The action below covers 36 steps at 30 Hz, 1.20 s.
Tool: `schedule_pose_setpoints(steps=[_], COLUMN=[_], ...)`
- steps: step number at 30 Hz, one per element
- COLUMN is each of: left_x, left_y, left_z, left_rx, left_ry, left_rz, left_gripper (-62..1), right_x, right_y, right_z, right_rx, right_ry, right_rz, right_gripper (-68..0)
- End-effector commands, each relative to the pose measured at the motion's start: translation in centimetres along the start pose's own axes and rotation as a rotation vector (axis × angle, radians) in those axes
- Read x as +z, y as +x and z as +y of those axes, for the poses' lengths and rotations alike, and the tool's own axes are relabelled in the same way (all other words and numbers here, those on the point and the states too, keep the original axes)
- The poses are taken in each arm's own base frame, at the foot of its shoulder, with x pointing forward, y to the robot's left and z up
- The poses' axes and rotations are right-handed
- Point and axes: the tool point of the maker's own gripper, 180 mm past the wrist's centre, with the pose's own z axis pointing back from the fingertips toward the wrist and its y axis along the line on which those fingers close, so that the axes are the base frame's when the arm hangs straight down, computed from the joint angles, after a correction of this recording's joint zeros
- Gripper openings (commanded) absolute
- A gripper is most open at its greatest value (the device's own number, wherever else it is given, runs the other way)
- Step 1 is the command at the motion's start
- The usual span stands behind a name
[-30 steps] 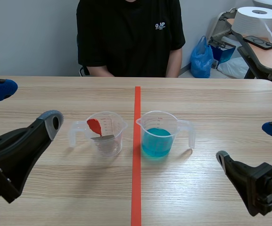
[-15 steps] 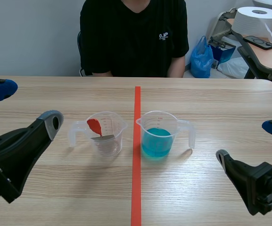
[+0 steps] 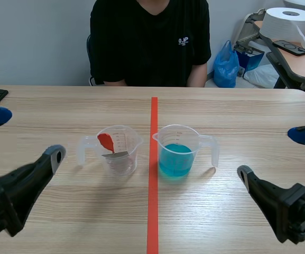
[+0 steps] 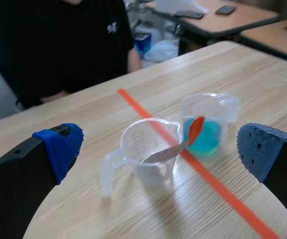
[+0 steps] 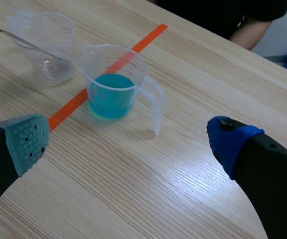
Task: Do the redox reaction experiment.
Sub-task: 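Lift the metal plate out of the left beaker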
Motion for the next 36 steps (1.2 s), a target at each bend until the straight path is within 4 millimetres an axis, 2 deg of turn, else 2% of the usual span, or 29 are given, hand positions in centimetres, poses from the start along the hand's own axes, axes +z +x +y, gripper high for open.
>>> schedule_pose_setpoints(steps=[1,6,11,17,21,22,25,27,33,36], left_x=[0.7,2.6,5.6,9.7,12.6,13.3,15.3,16.5,19.9,21.1], left_y=[-1.1,-5.2,-9.2,-12.5,-14.2,-14.6,-15.9,-16.7,-19.2,-20.0], left_z=[0.0,1.2,2.8,4.1,3.7,3.5,2.7,2.2,1.4,0.2], left_rx=[-0.015,-0.105,-0.181,-0.209,-0.214,-0.211,-0.217,-0.217,-0.196,-0.173], left_ry=[0.015,0.068,0.113,0.149,0.137,0.132,0.1,0.082,0.083,0.081], left_rz=[0.037,0.178,0.327,0.434,0.502,0.517,0.571,0.604,0.702,0.723], left_gripper=[1.4,1.4,1.4,1.4,1.4,-1.2,-22.0,-30.4,-41.7,-46.9], right_x=[-0.2,-0.2,-0.4,-0.4,-0.4,-0.4,-0.3,-0.3,-0.7,-0.8], right_y=[1.3,1.5,1.8,1.7,1.7,1.8,1.8,2.1,2.4,2.8], right_z=[0.0,0.2,0.2,0.6,1.1,1.2,1.7,1.9,2.0,2.3], right_rx=[0.013,0.032,0.051,0.058,0.054,0.052,0.048,0.048,0.099,0.111], right_ry=[0.012,0.022,0.03,0.057,0.082,0.091,0.117,0.134,0.154,0.188], right_rz=[-0.045,-0.055,-0.063,-0.061,-0.062,-0.064,-0.067,-0.076,-0.084,-0.096], right_gripper=[0.4,0.4,0.4,0.4,0.4,0.4,0.4,0.4,0.4,0.4])
